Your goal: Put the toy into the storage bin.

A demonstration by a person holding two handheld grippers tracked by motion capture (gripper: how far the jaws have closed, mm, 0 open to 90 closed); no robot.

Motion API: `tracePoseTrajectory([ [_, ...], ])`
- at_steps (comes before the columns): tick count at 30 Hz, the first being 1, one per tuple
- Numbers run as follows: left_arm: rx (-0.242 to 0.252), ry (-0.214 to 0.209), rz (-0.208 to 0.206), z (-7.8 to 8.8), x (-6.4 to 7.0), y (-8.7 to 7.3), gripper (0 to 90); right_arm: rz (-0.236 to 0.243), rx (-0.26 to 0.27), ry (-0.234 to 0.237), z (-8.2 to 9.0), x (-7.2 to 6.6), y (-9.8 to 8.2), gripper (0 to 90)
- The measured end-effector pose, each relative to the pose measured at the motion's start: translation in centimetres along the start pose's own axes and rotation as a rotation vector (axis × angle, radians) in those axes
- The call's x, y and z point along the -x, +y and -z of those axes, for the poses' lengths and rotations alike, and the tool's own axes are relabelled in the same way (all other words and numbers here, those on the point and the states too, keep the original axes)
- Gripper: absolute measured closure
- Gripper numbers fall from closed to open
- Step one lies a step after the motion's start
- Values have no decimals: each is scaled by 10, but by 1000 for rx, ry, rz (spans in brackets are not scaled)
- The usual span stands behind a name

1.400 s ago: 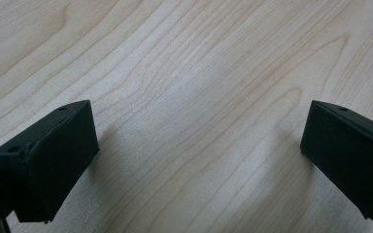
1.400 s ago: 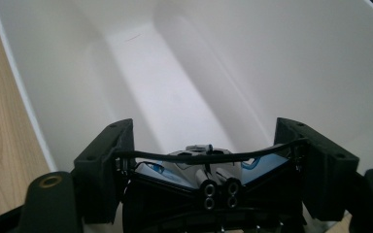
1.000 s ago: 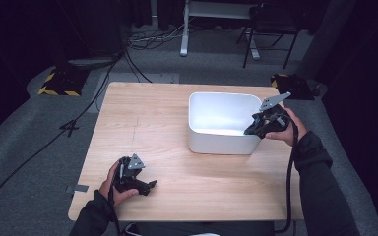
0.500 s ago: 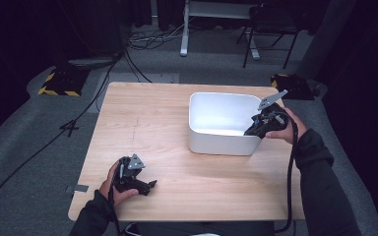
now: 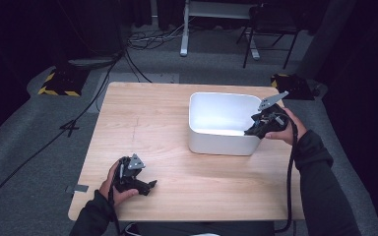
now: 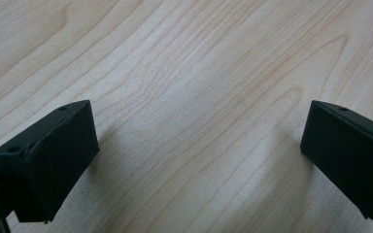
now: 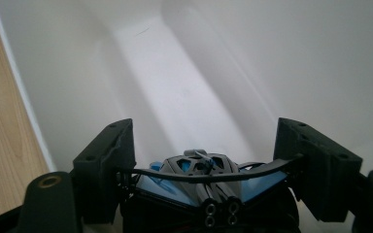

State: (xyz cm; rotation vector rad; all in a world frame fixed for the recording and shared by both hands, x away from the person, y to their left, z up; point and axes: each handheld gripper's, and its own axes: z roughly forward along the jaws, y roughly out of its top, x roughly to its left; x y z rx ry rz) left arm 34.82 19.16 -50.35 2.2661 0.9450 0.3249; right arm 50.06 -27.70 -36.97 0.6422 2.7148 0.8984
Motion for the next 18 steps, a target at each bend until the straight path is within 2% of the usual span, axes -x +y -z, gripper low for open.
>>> tracePoseTrajectory([
  [10,2,2,1,0,0,0,2,-3,-2,0,0,1,-1,240],
  [12,0,-1,3,0,0,0,2,-24,-5,6,1,-1,-1,241],
  [18,1,0,1,0,0,0,2,-13,6,-1,0,0,-1,239],
])
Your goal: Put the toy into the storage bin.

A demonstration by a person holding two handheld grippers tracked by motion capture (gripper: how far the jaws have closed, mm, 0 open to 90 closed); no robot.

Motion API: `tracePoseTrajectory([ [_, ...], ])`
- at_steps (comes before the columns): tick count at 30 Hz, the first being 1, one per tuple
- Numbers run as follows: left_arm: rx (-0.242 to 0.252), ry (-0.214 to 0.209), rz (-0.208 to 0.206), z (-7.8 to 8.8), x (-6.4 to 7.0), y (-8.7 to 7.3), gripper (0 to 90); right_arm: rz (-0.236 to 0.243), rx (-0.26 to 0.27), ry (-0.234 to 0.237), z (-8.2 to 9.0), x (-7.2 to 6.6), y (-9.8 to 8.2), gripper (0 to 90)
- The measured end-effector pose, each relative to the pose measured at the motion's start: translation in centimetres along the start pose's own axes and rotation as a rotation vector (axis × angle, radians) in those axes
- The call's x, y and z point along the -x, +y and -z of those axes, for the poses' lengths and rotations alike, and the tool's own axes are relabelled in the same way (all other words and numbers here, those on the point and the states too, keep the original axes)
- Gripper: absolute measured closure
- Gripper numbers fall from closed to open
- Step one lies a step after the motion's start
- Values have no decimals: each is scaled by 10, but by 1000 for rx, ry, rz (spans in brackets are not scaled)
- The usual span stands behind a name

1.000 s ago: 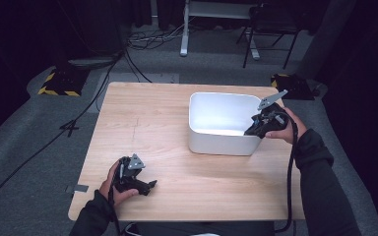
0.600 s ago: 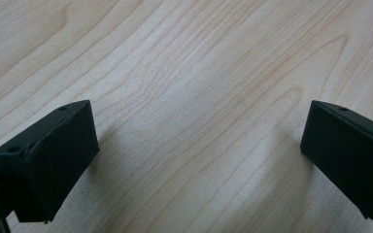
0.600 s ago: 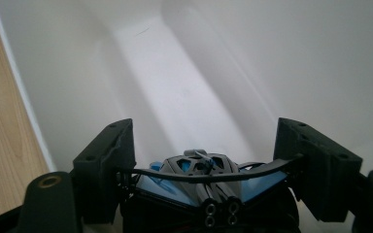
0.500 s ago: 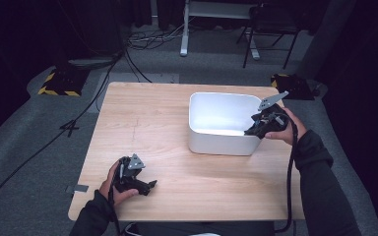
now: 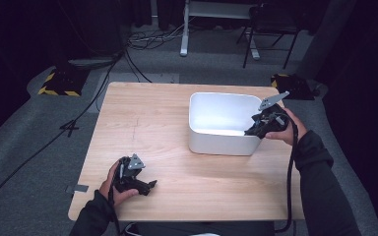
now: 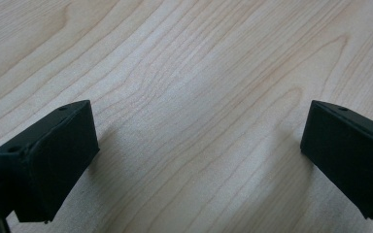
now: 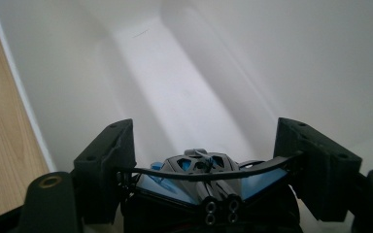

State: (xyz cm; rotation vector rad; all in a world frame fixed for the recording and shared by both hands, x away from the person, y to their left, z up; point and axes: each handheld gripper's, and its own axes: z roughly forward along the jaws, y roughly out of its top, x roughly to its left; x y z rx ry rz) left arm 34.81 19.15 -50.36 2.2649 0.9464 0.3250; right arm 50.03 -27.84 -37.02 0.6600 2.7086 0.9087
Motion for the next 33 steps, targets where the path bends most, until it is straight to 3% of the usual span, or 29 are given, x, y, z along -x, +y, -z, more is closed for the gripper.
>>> tracePoseTrajectory([
  [10,0,-1,2,0,0,0,2,-10,50,-26,2,-2,-5,240],
  [15,0,-2,2,0,0,0,2,-37,81,-26,3,-3,-7,242],
  [16,0,-2,2,0,0,0,2,-21,77,-35,4,-3,-7,243],
  [24,1,-1,2,0,0,0,2,-19,91,-52,7,-7,-8,244],
  [30,1,-1,3,0,0,0,2,-32,172,-68,19,-9,-9,236],
  [33,1,-1,3,0,0,0,2,-37,176,-78,21,-9,-10,235],
])
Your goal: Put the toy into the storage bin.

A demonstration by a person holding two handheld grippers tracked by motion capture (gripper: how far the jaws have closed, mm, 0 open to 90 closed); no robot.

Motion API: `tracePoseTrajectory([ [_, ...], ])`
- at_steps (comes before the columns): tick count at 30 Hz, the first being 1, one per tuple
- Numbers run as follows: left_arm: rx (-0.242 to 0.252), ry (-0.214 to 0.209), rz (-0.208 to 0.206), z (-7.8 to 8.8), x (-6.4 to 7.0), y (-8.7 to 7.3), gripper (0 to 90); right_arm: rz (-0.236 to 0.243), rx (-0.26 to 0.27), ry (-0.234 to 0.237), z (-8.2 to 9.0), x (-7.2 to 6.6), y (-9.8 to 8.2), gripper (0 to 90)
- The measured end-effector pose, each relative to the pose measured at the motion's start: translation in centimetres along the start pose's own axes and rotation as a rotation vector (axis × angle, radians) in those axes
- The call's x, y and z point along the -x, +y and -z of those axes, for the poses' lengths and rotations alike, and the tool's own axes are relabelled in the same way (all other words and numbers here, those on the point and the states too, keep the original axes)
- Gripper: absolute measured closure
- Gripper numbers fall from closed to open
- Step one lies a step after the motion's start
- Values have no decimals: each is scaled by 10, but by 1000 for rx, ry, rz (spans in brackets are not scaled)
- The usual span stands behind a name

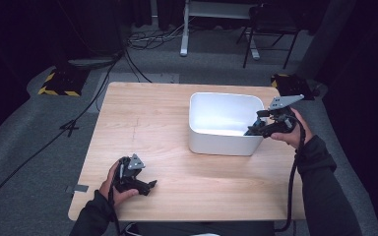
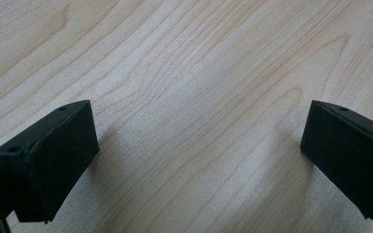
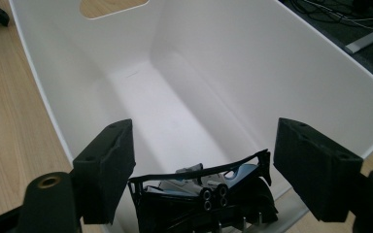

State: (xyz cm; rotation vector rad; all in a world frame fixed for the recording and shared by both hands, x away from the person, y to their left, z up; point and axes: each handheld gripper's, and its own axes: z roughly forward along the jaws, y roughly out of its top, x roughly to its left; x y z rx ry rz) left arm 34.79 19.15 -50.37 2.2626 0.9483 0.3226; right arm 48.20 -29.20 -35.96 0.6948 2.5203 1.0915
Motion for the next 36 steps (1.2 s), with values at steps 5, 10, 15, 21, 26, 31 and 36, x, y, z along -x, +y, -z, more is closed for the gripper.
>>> tracePoseTrajectory([
  [5,0,0,-1,0,0,0,2,0,30,-6,4,0,1,236],
  [10,0,1,-2,0,0,0,2,-4,25,-13,7,-1,1,236],
  [15,0,0,0,0,0,0,2,-4,41,-16,10,-3,2,235],
  [21,0,1,-1,0,0,0,2,8,41,-18,10,-4,2,234],
  [26,0,1,-1,0,0,0,2,-5,47,-33,12,-5,3,226],
  [31,0,1,-1,0,0,0,2,8,73,-54,15,-8,5,225],
  [36,0,1,-1,0,0,0,2,18,78,-71,18,-10,5,229],
])
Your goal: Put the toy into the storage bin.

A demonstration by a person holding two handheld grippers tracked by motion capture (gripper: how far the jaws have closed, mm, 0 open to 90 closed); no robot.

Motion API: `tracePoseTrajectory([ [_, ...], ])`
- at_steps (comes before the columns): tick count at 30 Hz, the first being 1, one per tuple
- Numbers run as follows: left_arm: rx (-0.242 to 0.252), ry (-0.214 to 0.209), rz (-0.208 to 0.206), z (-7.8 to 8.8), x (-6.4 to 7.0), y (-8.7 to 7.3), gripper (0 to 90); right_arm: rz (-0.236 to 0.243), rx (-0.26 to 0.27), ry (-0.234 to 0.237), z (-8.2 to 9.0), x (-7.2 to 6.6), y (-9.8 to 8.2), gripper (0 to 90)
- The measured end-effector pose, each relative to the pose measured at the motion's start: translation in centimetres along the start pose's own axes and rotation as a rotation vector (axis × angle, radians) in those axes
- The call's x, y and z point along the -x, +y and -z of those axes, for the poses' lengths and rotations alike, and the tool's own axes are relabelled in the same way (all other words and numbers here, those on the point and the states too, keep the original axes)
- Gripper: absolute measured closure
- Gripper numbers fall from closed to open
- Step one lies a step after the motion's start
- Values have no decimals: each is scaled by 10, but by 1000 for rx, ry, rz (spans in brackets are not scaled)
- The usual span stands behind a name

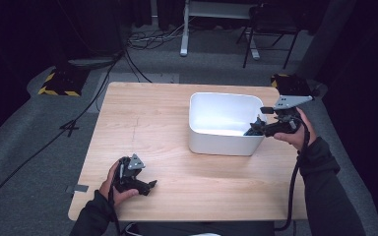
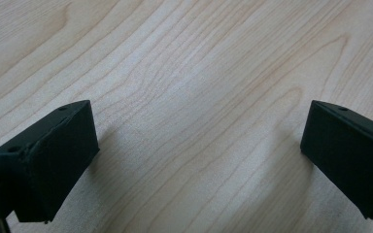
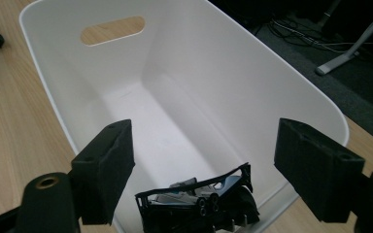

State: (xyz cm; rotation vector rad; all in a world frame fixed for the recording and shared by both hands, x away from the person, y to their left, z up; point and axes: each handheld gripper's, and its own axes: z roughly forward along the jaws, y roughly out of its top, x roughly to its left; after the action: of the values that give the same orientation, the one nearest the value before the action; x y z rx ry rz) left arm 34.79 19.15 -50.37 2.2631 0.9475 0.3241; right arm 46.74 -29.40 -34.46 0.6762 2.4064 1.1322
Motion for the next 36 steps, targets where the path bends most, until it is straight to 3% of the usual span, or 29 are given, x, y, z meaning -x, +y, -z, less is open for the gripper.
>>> tracePoseTrajectory([
  [7,0,0,0,0,0,0,2,-7,12,-14,12,2,-2,240],
  [12,0,0,0,0,0,0,2,-12,-6,-58,24,4,-3,240],
  [15,0,0,0,0,0,0,2,-14,14,-69,30,7,-5,239],
  [20,0,0,0,0,0,0,2,-30,38,-78,41,9,-13,237],
  [29,0,0,0,0,0,0,2,-56,25,-124,51,10,-32,228],
  [36,0,0,0,0,0,0,2,-66,29,-128,54,7,-42,227],
])
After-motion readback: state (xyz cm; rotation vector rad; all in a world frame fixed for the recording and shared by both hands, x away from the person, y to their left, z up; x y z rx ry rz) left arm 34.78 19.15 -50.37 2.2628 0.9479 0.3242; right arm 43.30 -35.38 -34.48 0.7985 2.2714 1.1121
